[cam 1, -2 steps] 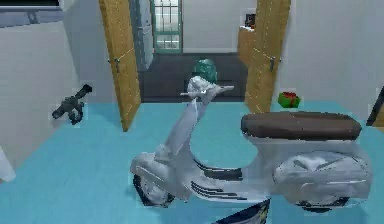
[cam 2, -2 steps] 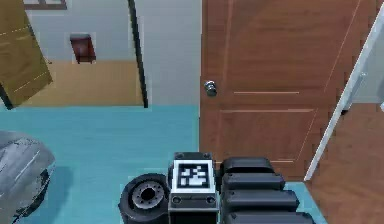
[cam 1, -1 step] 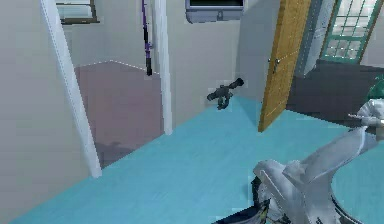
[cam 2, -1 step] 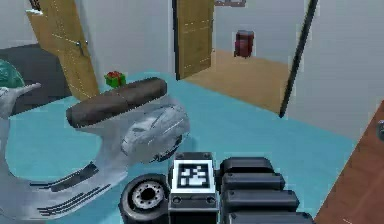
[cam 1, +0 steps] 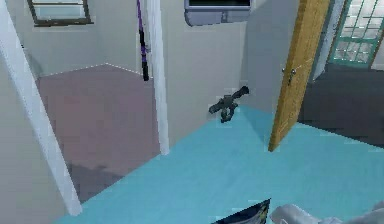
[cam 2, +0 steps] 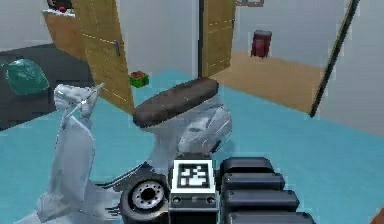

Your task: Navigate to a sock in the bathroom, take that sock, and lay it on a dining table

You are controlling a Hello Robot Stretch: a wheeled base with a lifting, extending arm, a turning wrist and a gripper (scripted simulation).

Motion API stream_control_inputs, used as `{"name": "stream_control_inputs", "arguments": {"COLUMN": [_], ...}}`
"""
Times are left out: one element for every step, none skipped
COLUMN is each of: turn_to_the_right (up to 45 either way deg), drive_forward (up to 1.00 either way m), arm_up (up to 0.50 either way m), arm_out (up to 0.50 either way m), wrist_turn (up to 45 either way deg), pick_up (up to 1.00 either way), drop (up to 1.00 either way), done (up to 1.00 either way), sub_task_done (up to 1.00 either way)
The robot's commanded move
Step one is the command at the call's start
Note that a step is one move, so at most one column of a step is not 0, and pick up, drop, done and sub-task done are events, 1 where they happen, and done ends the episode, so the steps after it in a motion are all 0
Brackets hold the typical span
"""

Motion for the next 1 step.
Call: {"name": "stream_control_inputs", "arguments": {"turn_to_the_right": [-45.0], "drive_forward": [0.0], "arm_up": [0.0], "arm_out": [0.0], "wrist_turn": [0.0], "pick_up": [0.0], "drop": [0.0], "done": [0.0], "sub_task_done": [0.0]}}
